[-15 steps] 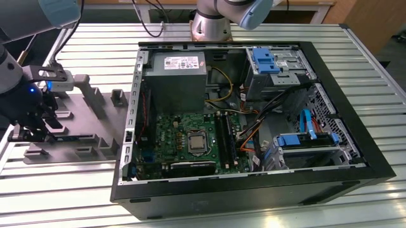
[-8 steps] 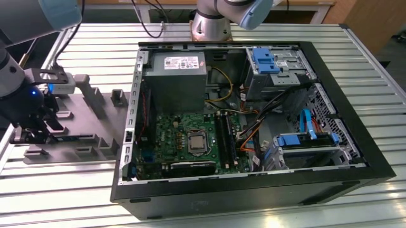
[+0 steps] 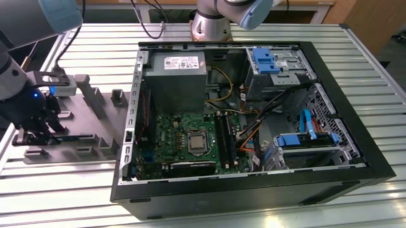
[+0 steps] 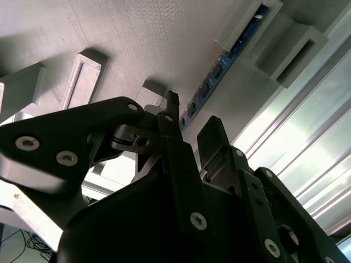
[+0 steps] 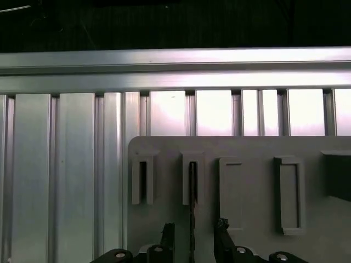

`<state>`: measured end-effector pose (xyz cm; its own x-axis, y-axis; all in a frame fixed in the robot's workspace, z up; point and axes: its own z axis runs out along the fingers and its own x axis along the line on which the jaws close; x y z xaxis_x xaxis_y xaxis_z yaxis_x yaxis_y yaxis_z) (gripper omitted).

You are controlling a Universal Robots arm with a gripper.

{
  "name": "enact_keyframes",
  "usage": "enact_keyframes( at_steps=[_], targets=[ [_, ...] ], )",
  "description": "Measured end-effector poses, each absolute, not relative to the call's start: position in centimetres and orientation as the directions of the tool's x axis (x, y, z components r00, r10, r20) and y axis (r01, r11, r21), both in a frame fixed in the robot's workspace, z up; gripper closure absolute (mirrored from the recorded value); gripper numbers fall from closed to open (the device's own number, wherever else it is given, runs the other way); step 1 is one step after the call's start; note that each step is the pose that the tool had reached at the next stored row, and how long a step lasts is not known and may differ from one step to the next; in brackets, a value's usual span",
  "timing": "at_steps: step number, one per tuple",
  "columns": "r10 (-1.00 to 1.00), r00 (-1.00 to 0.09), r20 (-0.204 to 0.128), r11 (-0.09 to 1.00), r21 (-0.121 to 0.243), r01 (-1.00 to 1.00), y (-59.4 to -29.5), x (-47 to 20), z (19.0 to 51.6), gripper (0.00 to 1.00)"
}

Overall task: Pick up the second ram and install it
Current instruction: 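Pick up the second ram and move it above second insertion slot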

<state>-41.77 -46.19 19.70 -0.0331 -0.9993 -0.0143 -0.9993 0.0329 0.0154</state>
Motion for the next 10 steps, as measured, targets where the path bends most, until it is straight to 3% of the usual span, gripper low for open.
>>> enact_keyframes(
  at_steps=[6,10],
  targets=[
    [-0.999,-0.033,-0.014,0.033,0.015,-0.999,-46.18,-41.78,19.6,0.58],
    [-0.999,-0.033,-0.013,0.033,0.015,-0.999,-46.18,-41.77,19.59,0.67]
  ],
)
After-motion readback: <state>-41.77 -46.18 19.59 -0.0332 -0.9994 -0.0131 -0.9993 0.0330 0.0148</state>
